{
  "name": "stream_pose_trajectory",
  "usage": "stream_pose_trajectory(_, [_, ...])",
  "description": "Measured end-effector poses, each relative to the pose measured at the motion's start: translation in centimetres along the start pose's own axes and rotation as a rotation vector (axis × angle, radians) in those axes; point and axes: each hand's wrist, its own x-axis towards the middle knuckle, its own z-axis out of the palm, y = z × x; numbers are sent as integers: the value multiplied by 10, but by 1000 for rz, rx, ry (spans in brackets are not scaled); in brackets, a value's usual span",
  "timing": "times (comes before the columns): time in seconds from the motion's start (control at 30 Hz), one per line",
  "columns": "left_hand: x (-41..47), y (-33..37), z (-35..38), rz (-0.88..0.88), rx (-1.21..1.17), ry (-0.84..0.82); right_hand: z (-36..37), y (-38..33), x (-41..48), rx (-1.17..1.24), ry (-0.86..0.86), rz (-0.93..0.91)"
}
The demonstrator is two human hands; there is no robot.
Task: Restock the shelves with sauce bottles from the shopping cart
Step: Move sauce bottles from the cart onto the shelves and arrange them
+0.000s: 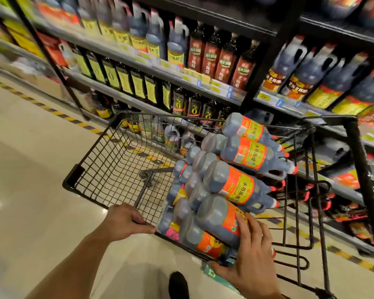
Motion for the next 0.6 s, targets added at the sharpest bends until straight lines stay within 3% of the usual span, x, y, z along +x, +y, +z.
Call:
stream_pose_trajectory(0.47, [40, -45, -55, 74, 131, -98, 13, -60, 34, -31, -72, 112])
stream_pose_trajectory(0.6, [37, -48, -71, 62, -43, -200, -3, -72, 32, -87, -141, 172])
